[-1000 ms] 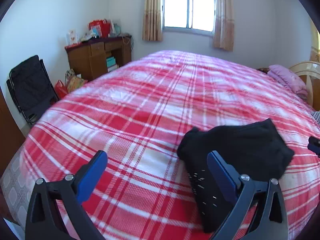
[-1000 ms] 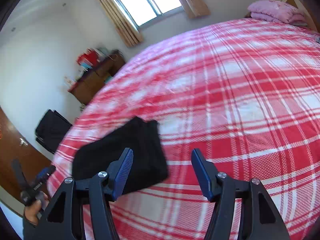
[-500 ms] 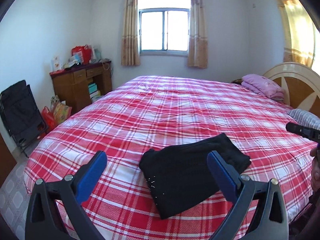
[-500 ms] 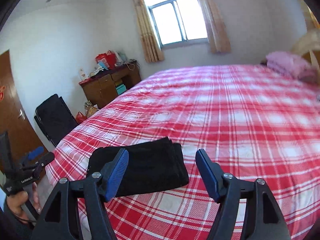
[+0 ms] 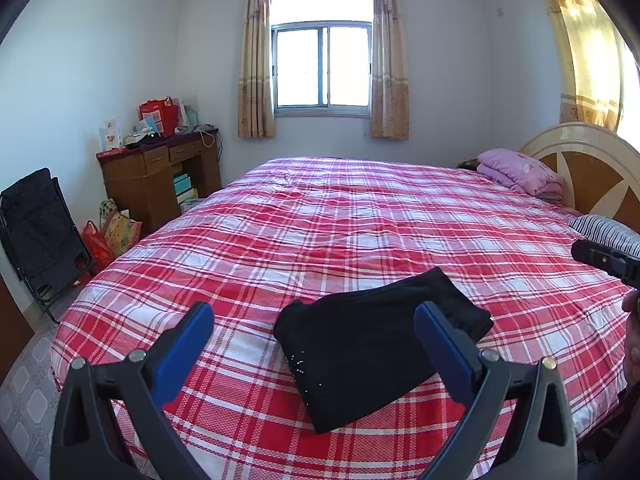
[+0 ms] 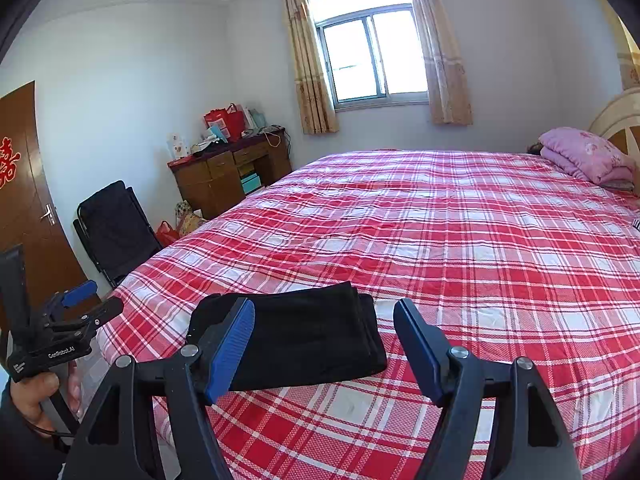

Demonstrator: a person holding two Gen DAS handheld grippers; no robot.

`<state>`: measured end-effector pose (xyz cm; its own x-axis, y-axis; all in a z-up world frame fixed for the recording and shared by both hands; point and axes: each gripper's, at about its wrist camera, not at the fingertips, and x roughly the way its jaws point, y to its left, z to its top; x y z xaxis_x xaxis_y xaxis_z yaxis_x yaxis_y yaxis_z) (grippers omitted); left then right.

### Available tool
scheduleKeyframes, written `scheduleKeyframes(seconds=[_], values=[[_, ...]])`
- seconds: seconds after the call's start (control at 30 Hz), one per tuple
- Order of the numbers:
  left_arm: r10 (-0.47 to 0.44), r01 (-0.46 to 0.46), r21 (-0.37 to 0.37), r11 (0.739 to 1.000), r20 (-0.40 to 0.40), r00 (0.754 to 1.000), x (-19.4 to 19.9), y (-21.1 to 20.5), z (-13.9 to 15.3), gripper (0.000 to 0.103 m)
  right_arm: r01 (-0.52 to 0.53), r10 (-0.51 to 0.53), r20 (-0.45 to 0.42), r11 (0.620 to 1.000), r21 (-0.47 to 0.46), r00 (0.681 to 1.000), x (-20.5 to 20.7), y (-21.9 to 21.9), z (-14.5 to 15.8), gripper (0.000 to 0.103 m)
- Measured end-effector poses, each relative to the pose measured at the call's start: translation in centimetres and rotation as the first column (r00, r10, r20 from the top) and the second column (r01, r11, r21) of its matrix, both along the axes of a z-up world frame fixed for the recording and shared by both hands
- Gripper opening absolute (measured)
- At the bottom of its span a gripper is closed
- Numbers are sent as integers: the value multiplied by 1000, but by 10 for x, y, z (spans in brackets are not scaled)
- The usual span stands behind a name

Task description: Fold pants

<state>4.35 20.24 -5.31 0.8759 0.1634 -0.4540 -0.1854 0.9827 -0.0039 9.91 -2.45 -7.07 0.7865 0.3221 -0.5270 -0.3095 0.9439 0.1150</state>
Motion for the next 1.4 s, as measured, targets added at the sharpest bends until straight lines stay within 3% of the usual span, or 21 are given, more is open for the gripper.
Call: scheduleKeyframes(seconds=[0.7,1.4], values=[[-3,3,3,1000,-11,1000,-1,-8,0,103,-20,21,38,999,-29,999,-12,11,4,74],[39,-36,76,996,-35,999,0,-13,-7,103,-32,35,62,998,-49,997,-20,16,5,74]])
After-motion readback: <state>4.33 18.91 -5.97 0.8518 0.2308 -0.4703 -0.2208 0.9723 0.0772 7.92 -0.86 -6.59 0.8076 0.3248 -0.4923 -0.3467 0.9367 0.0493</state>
